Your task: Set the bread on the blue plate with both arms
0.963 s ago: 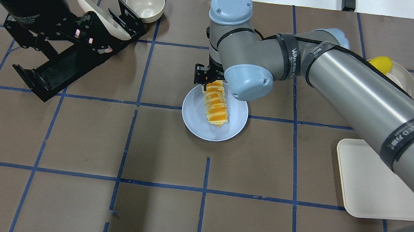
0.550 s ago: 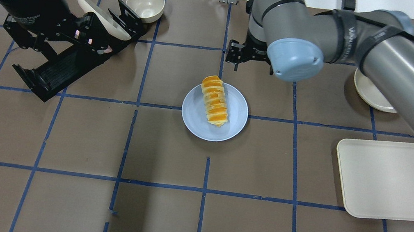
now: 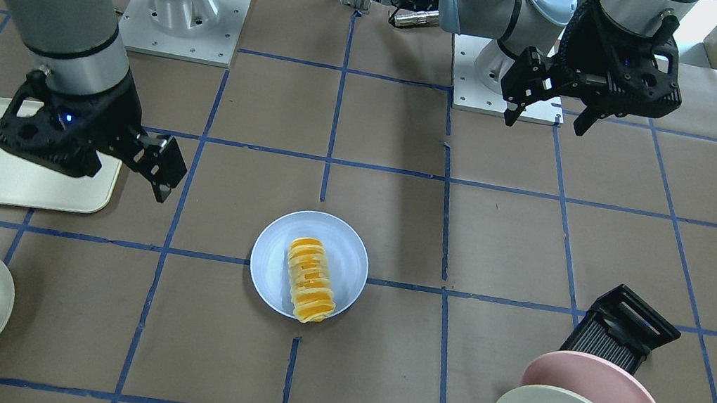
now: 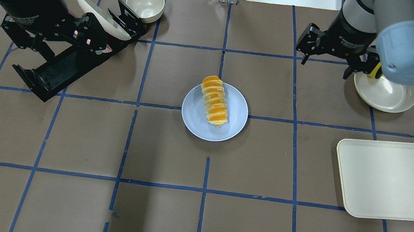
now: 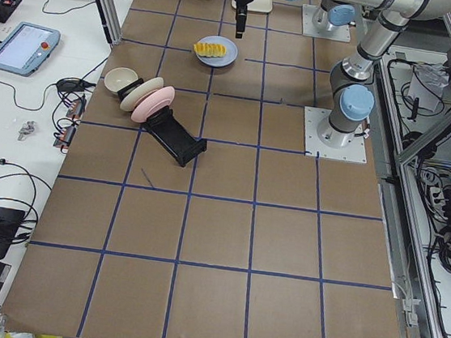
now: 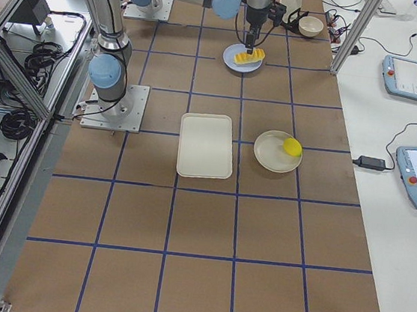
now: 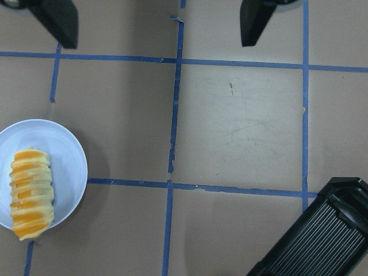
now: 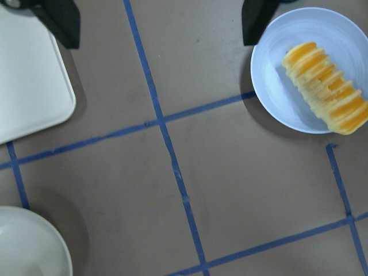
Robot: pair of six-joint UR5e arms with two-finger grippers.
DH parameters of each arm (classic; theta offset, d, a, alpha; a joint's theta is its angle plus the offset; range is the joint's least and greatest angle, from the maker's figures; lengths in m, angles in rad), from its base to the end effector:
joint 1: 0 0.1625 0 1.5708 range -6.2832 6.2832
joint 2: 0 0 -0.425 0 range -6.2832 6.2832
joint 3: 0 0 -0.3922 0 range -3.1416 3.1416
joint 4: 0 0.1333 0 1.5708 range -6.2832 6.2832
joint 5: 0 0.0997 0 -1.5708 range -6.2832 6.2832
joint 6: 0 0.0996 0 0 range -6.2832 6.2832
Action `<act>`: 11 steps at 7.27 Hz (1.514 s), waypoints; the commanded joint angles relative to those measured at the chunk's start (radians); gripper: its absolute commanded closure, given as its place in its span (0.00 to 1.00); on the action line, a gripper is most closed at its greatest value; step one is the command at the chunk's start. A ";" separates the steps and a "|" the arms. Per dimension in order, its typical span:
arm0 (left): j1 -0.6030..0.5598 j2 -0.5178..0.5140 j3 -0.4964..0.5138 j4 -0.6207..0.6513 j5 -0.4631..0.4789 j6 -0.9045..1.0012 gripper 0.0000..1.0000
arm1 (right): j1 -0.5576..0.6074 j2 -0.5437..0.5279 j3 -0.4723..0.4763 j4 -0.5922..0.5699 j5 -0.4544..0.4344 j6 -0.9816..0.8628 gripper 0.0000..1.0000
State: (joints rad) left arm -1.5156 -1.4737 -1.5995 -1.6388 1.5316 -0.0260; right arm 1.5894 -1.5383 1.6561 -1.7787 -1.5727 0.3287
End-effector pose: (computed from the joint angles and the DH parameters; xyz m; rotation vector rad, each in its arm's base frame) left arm -0.1122 -0.4567 0.5128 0.1259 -3.0999 0.0015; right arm 0.1426 -0.5090 0.4510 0.4827 3.0873 -0.1393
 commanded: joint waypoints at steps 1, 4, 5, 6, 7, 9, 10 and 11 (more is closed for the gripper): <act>0.000 0.000 0.001 -0.001 0.001 -0.005 0.00 | -0.005 -0.080 0.071 -0.022 -0.003 -0.125 0.01; -0.001 -0.017 0.015 0.002 0.001 -0.034 0.00 | -0.003 -0.108 0.063 0.021 0.002 -0.224 0.01; -0.002 -0.019 0.013 0.008 0.001 -0.032 0.00 | -0.005 -0.106 0.062 0.022 0.002 -0.214 0.00; -0.026 -0.013 0.003 0.007 0.002 -0.034 0.00 | -0.008 -0.109 0.057 0.022 0.006 -0.206 0.00; -0.059 -0.023 0.015 0.014 0.071 -0.031 0.00 | -0.008 -0.105 0.062 0.013 0.005 -0.212 0.00; -0.058 -0.034 0.024 0.013 0.075 -0.035 0.00 | -0.006 -0.103 0.060 0.021 0.006 -0.230 0.00; -0.054 -0.033 0.026 0.014 0.067 -0.037 0.00 | -0.006 -0.102 0.059 0.021 0.005 -0.232 0.00; -0.054 -0.031 0.024 0.014 0.062 -0.035 0.00 | -0.006 -0.102 0.059 0.021 0.003 -0.232 0.00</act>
State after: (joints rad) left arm -1.5704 -1.5059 -1.5754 -1.6249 1.5992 -0.0618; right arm 1.5830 -1.6406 1.7156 -1.7585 -1.5676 0.0987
